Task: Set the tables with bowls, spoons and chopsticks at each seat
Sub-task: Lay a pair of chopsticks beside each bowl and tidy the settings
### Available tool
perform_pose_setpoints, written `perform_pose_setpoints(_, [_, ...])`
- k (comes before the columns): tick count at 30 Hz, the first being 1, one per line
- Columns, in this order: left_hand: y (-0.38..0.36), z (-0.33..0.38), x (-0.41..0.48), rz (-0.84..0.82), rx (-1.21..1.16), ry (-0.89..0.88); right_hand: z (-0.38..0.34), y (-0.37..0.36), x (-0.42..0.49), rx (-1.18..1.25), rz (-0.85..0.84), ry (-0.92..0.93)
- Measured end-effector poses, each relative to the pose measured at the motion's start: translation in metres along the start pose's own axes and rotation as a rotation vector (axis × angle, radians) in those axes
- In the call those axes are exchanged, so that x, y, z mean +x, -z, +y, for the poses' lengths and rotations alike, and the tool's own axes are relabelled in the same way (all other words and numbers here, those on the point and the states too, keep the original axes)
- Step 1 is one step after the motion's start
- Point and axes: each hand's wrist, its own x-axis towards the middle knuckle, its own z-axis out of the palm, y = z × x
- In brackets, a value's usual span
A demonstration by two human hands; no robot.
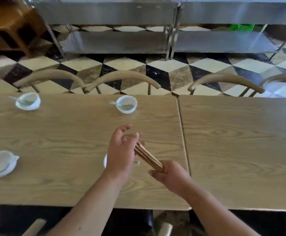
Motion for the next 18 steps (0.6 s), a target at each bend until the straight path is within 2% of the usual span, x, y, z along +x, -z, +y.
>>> perform_pose_setpoints(3, [0.07,0.022,0.03,-0.06,0.185,-0.094,-0.056,-0.023,0.015,-0.134,0.057,0.044])
perform_pose_setpoints(5, [0.092,0.024,0.041,-0.101,0.312,-0.117,-0.09,-0.035,0.025,-0.208,0.102,0.09])
perform_pose_setpoints(8, [0.106,0.031,0.049,-0.175,0.309,-0.142,-0.125,-0.047,0.033,-0.202,0.122,0.096])
perform_pose_setpoints(10, [0.116,0.035,0.054,-0.179,0.261,-0.197,-0.135,-0.049,0.032,-0.03,0.115,0.046])
perform_pose_setpoints(12, [0.127,0.029,0.06,-0.161,0.215,-0.116,-0.142,-0.049,0.031,0.446,0.088,-0.068])
perform_pose_setpoints(14, [0.128,0.019,0.055,-0.262,0.267,0.054,-0.151,-0.049,0.025,0.878,-0.033,-0.149])
perform_pose_setpoints(16, [0.12,0.011,0.043,-0.415,0.214,0.243,-0.154,-0.05,0.02,0.971,-0.122,-0.153])
perform_pose_setpoints(18, [0.113,0.005,0.034,-0.482,0.106,0.326,-0.152,-0.054,0.017,0.914,-0.202,-0.118])
